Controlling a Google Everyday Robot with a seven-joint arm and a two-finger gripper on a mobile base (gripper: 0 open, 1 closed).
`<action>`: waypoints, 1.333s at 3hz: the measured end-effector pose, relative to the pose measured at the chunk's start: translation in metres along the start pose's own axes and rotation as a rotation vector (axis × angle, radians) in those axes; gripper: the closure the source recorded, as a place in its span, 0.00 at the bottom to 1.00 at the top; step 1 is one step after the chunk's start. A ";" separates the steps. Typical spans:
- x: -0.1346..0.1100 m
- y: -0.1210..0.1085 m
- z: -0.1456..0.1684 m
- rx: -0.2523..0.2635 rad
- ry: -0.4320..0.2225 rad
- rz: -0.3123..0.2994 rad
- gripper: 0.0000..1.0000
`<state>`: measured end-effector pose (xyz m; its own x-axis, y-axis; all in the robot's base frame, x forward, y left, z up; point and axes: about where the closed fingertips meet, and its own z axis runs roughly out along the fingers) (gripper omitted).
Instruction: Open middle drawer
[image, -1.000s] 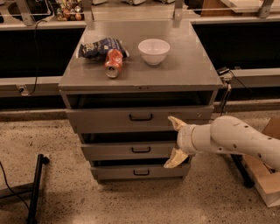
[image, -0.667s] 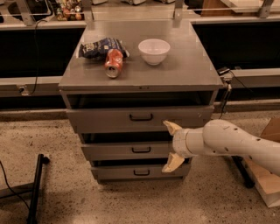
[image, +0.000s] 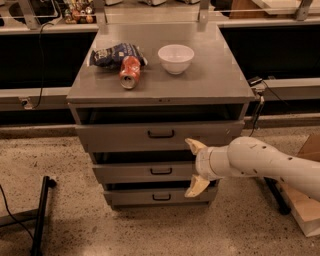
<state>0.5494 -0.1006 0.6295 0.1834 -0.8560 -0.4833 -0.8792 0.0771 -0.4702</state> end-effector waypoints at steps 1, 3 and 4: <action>0.025 0.006 0.009 -0.023 0.031 -0.035 0.00; 0.045 0.022 0.019 -0.082 -0.037 -0.111 0.00; 0.045 0.022 0.019 -0.082 -0.037 -0.111 0.00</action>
Offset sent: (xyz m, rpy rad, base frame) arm -0.0124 -0.0494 -0.0622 0.0307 0.0242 0.2421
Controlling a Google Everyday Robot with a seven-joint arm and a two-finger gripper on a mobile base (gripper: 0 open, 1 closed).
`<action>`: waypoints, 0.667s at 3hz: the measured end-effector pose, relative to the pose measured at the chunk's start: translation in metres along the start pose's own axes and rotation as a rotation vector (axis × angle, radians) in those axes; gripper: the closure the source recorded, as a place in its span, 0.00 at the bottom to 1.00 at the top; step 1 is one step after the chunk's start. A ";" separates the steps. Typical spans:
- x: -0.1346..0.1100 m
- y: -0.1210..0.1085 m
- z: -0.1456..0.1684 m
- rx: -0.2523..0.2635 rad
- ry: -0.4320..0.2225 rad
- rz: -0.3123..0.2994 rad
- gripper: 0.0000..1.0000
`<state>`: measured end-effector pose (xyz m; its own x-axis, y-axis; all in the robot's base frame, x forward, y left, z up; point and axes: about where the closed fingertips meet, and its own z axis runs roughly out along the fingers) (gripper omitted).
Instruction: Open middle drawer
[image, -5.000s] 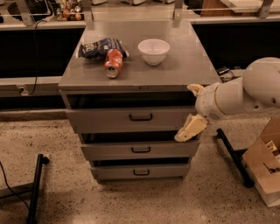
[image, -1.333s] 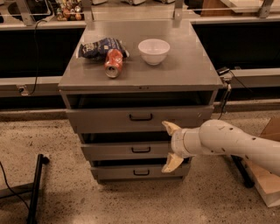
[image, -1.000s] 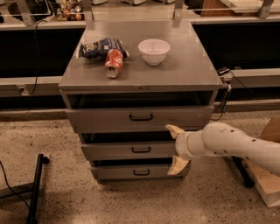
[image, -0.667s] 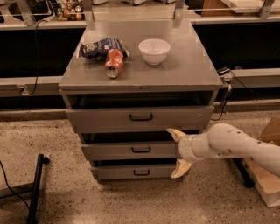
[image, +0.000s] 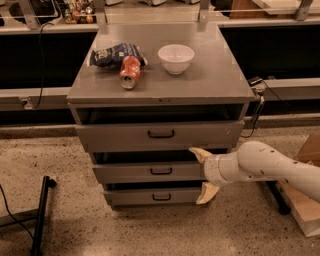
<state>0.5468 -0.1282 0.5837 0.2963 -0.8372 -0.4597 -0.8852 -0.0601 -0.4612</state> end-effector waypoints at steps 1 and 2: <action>0.022 0.016 0.015 -0.018 0.048 -0.022 0.00; 0.053 0.041 0.042 -0.053 0.108 -0.081 0.00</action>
Offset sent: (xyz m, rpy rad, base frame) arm -0.0081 -0.0456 -0.1308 -0.2522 -0.0222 0.0763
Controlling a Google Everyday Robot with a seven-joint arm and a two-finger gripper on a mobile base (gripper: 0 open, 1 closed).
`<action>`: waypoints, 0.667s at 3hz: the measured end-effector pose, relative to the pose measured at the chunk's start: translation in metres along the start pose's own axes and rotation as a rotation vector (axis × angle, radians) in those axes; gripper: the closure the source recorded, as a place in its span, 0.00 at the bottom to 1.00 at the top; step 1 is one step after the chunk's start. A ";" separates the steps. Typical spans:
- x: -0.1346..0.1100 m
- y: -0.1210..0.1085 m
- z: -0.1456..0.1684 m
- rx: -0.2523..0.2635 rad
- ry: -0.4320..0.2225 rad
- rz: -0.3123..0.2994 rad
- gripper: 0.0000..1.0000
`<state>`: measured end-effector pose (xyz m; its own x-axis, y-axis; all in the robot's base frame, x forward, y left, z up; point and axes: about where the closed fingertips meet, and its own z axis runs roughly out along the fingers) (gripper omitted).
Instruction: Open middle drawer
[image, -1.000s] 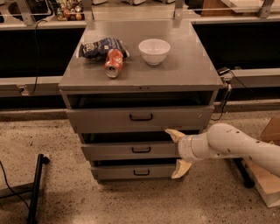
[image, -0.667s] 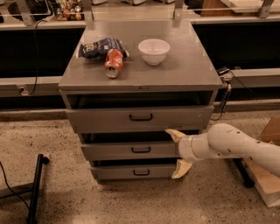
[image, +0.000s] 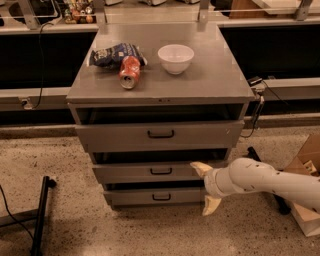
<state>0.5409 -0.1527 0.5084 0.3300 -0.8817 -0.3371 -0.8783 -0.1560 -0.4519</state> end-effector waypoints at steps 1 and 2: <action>0.023 0.018 0.023 -0.016 0.056 -0.039 0.00; 0.027 0.019 0.025 -0.013 0.067 -0.046 0.00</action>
Offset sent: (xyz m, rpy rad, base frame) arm -0.0005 -0.0110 -0.0301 -0.0587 -0.0099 0.0109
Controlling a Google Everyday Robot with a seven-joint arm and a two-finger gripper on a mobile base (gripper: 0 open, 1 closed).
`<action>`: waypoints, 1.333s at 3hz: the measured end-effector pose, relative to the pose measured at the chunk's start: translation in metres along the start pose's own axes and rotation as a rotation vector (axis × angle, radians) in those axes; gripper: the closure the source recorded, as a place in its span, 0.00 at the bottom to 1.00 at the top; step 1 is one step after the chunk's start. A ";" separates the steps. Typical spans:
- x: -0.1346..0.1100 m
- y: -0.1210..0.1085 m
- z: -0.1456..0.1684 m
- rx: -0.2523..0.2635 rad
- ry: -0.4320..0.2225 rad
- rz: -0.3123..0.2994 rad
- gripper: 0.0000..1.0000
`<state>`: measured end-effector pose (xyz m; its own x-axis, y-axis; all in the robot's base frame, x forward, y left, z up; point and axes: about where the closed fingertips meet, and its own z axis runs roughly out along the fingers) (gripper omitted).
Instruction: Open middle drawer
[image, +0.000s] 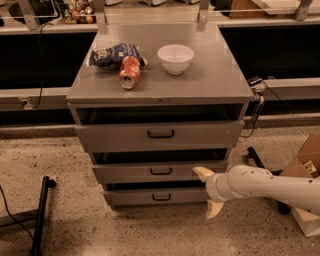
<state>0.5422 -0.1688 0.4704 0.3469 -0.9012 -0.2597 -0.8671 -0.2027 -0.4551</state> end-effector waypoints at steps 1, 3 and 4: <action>0.009 -0.002 0.005 -0.027 -0.015 0.018 0.00; 0.051 -0.032 0.014 -0.088 -0.091 0.076 0.00; 0.054 -0.041 0.017 -0.088 -0.040 0.079 0.00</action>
Offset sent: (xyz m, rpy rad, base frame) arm 0.0628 -0.0522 -0.0043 0.1211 0.1684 0.0061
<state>0.6028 -0.2028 0.4607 0.2883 -0.9001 -0.3266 -0.9199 -0.1657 -0.3555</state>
